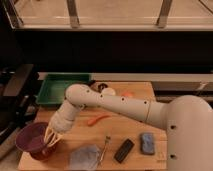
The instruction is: Stack bowls into tray
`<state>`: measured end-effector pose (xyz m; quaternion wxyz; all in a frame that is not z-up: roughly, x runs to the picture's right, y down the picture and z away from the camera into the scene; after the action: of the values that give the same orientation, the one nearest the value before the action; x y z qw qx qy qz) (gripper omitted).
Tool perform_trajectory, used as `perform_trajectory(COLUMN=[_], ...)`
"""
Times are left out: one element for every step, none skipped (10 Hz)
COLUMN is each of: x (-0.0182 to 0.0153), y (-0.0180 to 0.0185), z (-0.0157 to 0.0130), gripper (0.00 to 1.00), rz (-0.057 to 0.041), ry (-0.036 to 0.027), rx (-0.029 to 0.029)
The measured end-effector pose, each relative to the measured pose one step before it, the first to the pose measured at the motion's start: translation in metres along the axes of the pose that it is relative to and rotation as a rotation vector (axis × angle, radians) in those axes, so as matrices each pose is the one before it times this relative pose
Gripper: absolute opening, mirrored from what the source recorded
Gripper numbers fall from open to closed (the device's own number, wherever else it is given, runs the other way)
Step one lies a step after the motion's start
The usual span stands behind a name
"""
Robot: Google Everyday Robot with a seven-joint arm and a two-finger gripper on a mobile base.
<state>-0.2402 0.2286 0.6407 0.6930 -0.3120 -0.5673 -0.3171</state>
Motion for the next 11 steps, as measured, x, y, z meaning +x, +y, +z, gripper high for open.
perform_trajectory(x=[0.00328, 0.00438, 0.00154, 0.00109, 0.00226, 0.00156, 0.00222, 0.00158, 0.00106, 0.00105, 0.00028], y=[0.00457, 0.00469, 0.00177, 0.0014, 0.00047, 0.00011, -0.00059, -0.00235, -0.0037, -0.00139, -0.00141], z=[0.00609, 0.00947, 0.00481, 0.00291, 0.00173, -0.00008, -0.00213, -0.00181, -0.00325, -0.00245, -0.00378], gripper=[0.24, 0.35, 0.45, 0.56, 0.65, 0.67, 0.67, 0.67, 0.67, 0.67, 0.67], rz=[0.00455, 0.00411, 0.0007, 0.00489, -0.00199, -0.0034, -0.00278, -0.0103, -0.00973, -0.00333, -0.00188], ry=[-0.01209, -0.00954, 0.00058, 0.00476, 0.02219, 0.01478, 0.0127, 0.02188, 0.02129, 0.01342, 0.01723], rx=[0.00531, -0.00307, -0.00465, -0.00343, -0.00047, 0.00603, 0.00475, -0.0002, -0.00004, -0.00129, -0.00218])
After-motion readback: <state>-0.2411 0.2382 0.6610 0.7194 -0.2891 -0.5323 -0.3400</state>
